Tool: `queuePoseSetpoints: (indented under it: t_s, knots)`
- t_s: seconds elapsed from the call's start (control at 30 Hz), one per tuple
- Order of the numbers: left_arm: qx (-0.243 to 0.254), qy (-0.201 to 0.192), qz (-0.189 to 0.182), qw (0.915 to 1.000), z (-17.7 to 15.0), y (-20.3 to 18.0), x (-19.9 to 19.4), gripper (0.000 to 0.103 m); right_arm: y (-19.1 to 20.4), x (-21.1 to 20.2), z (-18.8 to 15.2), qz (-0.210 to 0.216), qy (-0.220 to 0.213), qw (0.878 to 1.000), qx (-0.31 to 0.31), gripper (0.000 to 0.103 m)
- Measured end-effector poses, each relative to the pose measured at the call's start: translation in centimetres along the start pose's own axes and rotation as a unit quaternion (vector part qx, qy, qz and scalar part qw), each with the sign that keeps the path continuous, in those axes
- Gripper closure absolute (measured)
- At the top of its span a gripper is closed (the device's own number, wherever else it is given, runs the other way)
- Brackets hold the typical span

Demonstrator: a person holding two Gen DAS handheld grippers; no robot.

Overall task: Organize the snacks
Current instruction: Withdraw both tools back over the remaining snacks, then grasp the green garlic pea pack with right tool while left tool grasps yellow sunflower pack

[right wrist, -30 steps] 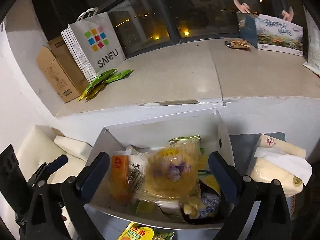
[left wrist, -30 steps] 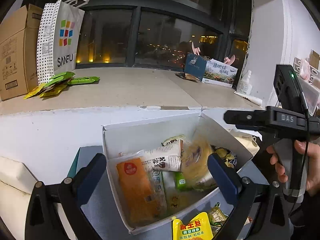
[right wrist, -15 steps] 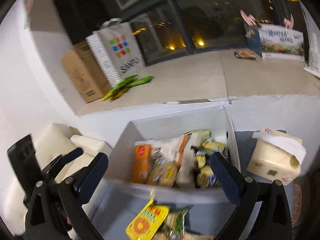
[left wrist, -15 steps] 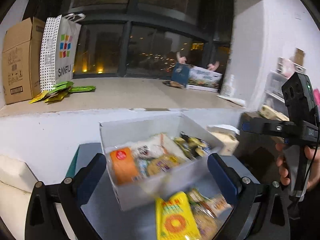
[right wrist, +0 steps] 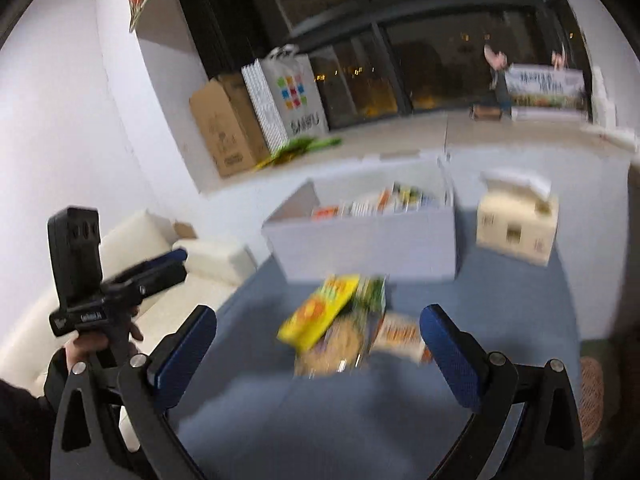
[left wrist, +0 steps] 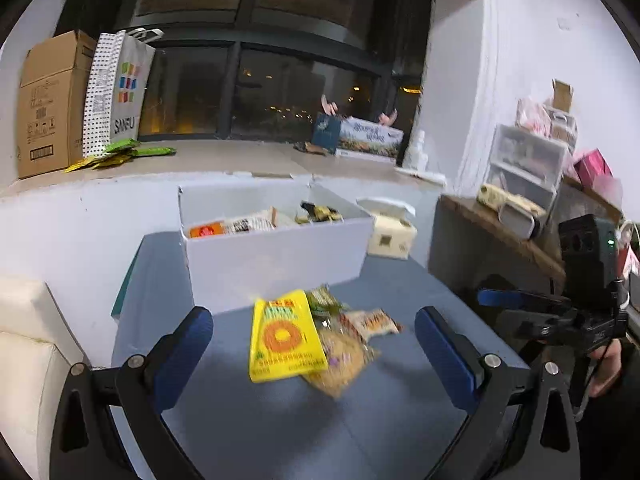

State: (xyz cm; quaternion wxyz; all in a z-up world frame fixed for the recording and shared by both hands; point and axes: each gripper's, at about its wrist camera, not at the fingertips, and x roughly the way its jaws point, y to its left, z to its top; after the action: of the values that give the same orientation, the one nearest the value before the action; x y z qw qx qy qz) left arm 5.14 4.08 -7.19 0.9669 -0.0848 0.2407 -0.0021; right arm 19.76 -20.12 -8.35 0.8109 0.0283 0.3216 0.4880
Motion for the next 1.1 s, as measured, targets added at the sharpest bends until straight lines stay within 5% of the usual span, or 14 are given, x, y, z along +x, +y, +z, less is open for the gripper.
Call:
queuePoseSetpoints:
  t_s: [0.13, 0.67, 0.73, 0.9, 1.1]
  knots:
    - [0.017, -0.001, 0.004, 0.9998, -0.7, -0.8, -0.7, 0.0, -0.9, 1.6, -1.8, 0.0, 0.024, 0.999, 0.022, 0.0]
    - [0.005, 0.02, 0.001, 0.9998, -1.9, 0.3, -0.1, 0.0, -8.4, 17.7, 3.5, 0.025, 0.132, 0.98, 0.148, 0.0]
    - [0.003, 0.025, 0.001, 0.9997, -2.2, 0.5, 0.3, 0.0, -8.6, 19.2, 3.9, 0.026, 0.142, 0.978, 0.148, 0.007]
    - [-0.002, 0.034, 0.0, 0.9994, -2.7, 0.9, 1.0, 0.0, -8.0, 22.4, 3.5, 0.006, 0.192, 0.973, 0.129, 0.06]
    - [-0.013, 0.05, -0.001, 0.9987, -2.8, 1.6, 2.7, 0.0, -6.6, 19.6, 3.5, 0.016, 0.14, 0.985, 0.102, 0.068]
